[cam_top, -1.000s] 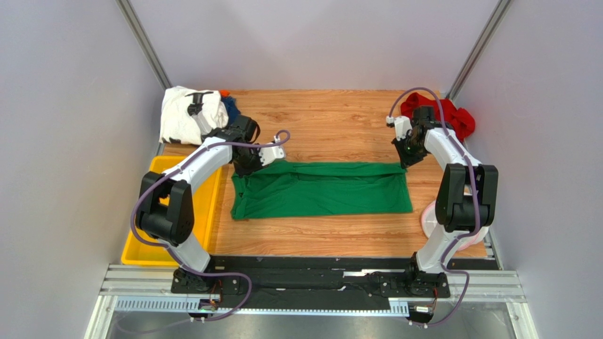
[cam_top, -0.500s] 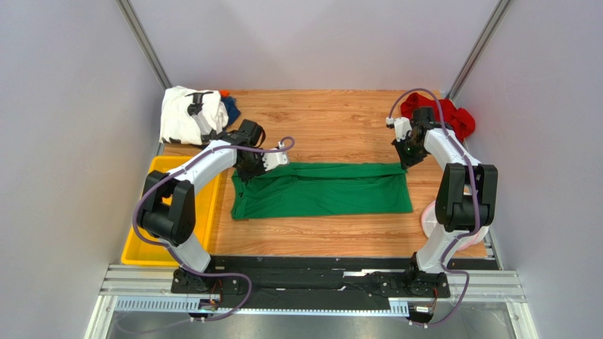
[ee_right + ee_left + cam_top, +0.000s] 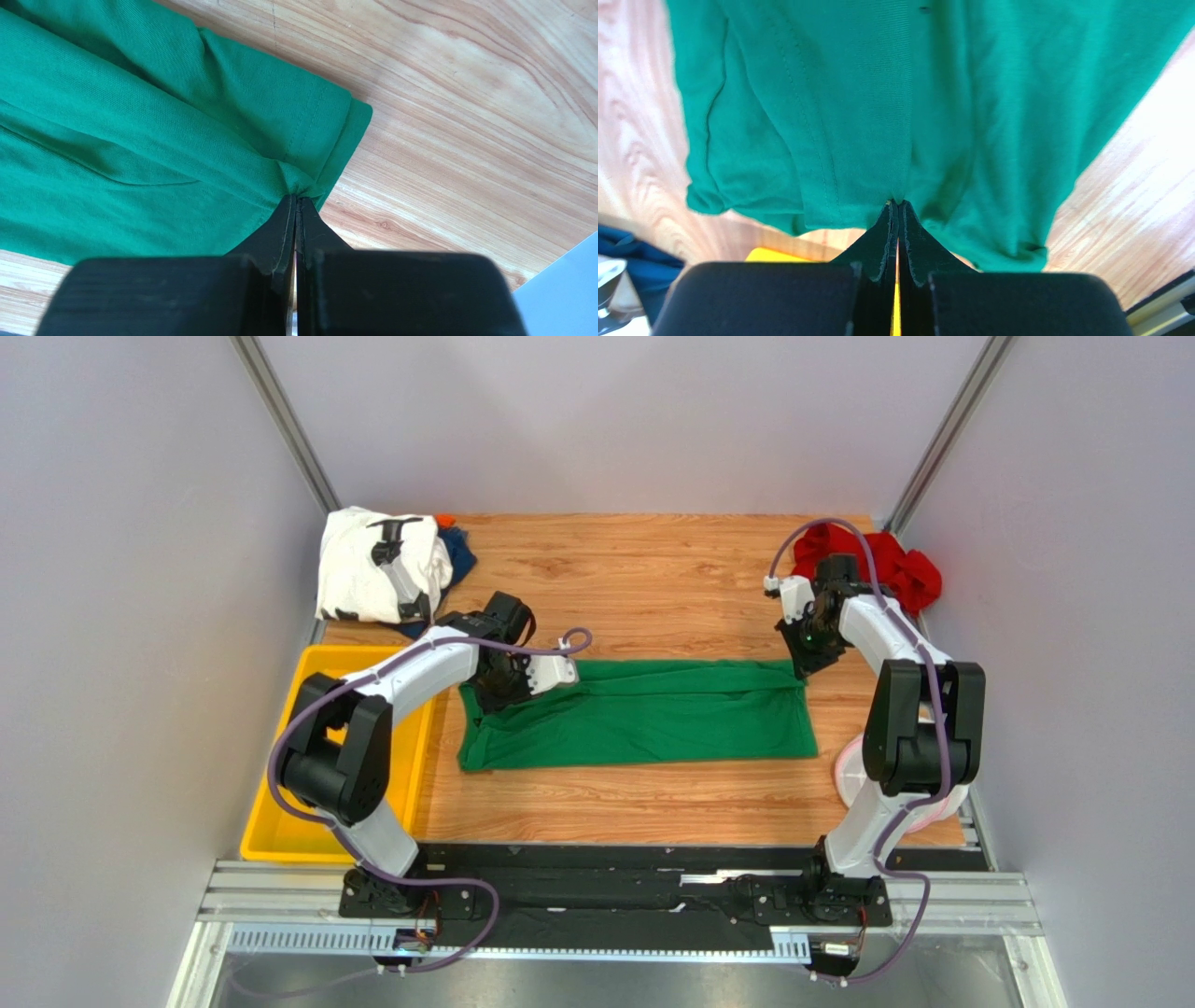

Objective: Fold and stack the t-shirts
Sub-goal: Fold the other side of the tshirt into a rectangle

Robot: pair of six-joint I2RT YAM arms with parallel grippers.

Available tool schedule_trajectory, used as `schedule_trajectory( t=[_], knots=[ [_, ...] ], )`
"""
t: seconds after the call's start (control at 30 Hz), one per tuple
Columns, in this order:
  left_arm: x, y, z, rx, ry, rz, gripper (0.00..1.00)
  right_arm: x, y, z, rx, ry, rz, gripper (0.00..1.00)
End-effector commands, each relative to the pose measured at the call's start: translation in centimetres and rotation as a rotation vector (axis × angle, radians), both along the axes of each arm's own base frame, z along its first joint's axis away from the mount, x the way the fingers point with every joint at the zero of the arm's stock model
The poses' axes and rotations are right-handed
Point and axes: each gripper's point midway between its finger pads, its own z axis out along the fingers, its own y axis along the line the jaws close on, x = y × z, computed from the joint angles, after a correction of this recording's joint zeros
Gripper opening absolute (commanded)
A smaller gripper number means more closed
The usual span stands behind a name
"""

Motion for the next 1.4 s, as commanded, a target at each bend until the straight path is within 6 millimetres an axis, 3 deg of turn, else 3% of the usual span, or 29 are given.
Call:
schedule_trajectory(
  t=[0.0,0.27,0.77,0.83,0.93,1.07,1.13,1.37],
  knots=[
    [-0.8,-0.4,1.1,-0.018,-0.021,0.005,0.00,0.8,-0.6,0.7,-0.021,-0.043,0.012,0.00],
    [-1.7,-0.4,1.7,-0.017,-0.034,-0.004,0.00,0.6,-0.7,0.6,-0.027,-0.042,0.016,0.00],
    [-3.6,0.1,-0.2,-0.001,0.024,0.003,0.00,0.5,-1.1,0.4,-0.050,-0.035,0.018,0.00],
    [-3.4,0.0,-0.3,0.002,0.015,0.003,0.06,0.5,-1.2,0.2,-0.056,-0.032,0.016,0.00],
    [-2.7,0.0,-0.2,0.001,-0.015,0.009,0.18,0.4,-1.3,0.1,-0.060,-0.027,0.016,0.05],
    [-0.8,-0.7,0.5,-0.010,-0.075,0.017,0.29,0.3,-1.5,0.3,-0.072,-0.028,0.013,0.28],
    [0.0,-1.0,0.7,-0.010,-0.083,0.021,0.34,0.1,-1.6,0.3,-0.081,-0.026,0.013,0.32],
    [4.3,-3.3,3.5,-0.057,-0.168,0.010,0.37,-0.1,-1.7,1.1,-0.088,-0.044,0.012,0.41]
  ],
)
